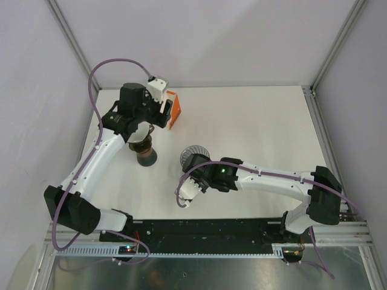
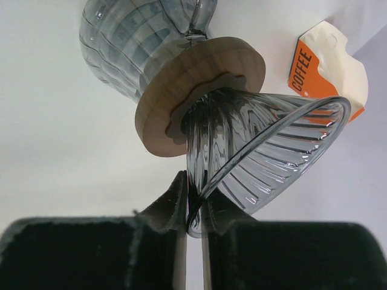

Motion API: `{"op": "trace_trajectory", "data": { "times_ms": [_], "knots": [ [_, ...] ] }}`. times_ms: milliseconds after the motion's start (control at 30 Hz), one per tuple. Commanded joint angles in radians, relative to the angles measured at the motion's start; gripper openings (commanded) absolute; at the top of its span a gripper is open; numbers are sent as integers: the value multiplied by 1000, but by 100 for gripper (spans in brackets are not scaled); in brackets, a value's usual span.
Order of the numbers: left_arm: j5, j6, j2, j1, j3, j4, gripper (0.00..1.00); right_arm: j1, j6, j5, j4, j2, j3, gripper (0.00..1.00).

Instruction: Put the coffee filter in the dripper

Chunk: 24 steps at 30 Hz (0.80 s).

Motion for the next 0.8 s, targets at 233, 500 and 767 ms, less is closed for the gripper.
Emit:
{"op": "trace_trajectory", "data": {
  "times_ms": [233, 500, 767],
  "knots": [
    [22, -2, -29, 8, 13, 11, 81, 23, 21, 21, -21, -3, 11, 38],
    [22, 0, -27, 8, 13, 10, 81, 45, 17, 48, 18, -23, 11, 59],
    [24, 3, -28, 8, 12, 10, 81, 68, 11, 34, 42, -69, 11, 99]
  ]
}}
